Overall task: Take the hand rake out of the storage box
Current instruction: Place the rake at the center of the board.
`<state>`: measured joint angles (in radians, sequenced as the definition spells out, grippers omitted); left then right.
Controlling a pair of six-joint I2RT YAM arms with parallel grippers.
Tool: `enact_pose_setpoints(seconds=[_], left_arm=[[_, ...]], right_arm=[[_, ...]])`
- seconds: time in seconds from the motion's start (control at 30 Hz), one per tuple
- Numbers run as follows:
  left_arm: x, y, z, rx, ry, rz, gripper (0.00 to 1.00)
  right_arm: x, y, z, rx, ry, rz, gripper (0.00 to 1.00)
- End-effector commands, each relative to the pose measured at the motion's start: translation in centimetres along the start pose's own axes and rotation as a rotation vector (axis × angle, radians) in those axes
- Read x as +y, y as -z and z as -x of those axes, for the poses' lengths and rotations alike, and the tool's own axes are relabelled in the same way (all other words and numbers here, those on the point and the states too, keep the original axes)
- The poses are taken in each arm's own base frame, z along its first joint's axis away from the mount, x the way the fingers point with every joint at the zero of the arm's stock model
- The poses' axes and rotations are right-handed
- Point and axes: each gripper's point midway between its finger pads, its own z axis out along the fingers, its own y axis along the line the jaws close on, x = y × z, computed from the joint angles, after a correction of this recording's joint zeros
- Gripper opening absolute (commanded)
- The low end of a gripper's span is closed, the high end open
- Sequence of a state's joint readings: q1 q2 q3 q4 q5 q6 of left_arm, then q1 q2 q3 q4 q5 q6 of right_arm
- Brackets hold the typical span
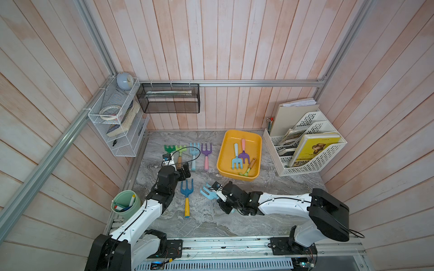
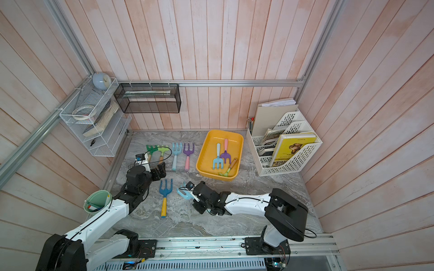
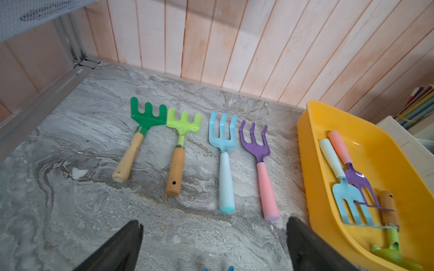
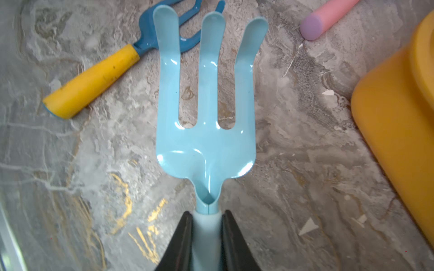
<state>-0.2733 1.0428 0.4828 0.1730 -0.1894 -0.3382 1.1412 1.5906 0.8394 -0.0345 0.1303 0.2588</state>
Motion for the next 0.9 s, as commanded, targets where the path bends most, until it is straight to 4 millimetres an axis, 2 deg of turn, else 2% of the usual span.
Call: enact_pose_setpoints(seconds=[0.0, 0.1, 0.23, 0.33, 0.43, 0.57, 0.63, 0.7, 0.87], left_arm=[[1.2, 0.5, -0.2, -0.014, 0.030, 0.051, 1.00], [1.2, 0.5, -0.2, -0.013, 0.042, 0.047, 1.00], [0.7, 0.6, -0.2, -0.003, 0.055, 0.021, 1.00], [0.7, 0.8, -0.1, -0.005, 0.058, 0.016, 1.00], [0.3, 1.1, -0.1, -0.009, 0.061, -0.005, 1.00], [-0.1, 1.2, -0.1, -0.006, 0.065, -0.034, 1.00], [-0.2, 1.2, -0.2, -0.003, 0.065, -0.039, 1.00], [-0.3, 1.4, -0.1, -0.005, 0.064, -0.044, 1.00], [-0.3, 1.4, -0.1, -0.007, 0.059, -0.048, 1.00]], right_arm=[[-1.4, -1.1, 1.6, 0.008, -0.371, -0.165, 0.00], [0.1, -2.2, 1.4, 0.033, -0.430, -0.190, 0.00], [-0.6, -3.2, 0.4, 0.105, -0.498, -0.300, 0.00], [-0.1, -3.8, 0.2, 0.120, -0.524, -0.302, 0.00], [0.1, -4.8, -0.8, 0.146, -0.542, -0.301, 0.00], [0.0, -5.7, -1.4, 0.160, -0.553, -0.314, 0.28], [0.0, -5.9, -1.5, 0.165, -0.557, -0.302, 0.34], [0.0, -5.8, -1.3, 0.164, -0.564, -0.281, 0.51], [1.5, -4.8, 0.1, 0.102, -0.559, -0.136, 0.53]])
